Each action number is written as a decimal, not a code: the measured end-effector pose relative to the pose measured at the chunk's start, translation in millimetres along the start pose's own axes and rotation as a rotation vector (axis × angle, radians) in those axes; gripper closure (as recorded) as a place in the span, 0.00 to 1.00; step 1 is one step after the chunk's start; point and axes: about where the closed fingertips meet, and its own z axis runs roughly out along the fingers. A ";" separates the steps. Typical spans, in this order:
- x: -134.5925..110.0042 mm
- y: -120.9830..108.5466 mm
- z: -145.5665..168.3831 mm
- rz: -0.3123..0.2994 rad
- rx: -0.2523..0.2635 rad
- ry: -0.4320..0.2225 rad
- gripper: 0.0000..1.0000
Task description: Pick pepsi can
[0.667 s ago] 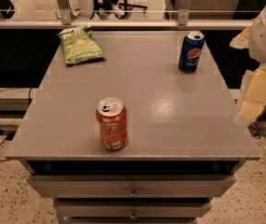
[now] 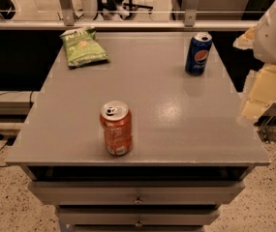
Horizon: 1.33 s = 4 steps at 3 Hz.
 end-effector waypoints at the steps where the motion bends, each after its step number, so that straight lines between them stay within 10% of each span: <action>1: -9.0 -57.3 39.2 0.035 -0.001 -0.140 0.00; 4: -9.7 -207.2 135.3 0.249 0.120 -0.298 0.00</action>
Offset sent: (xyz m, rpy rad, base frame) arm 0.2098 -0.0156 -0.0718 0.3345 -0.0637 -0.1004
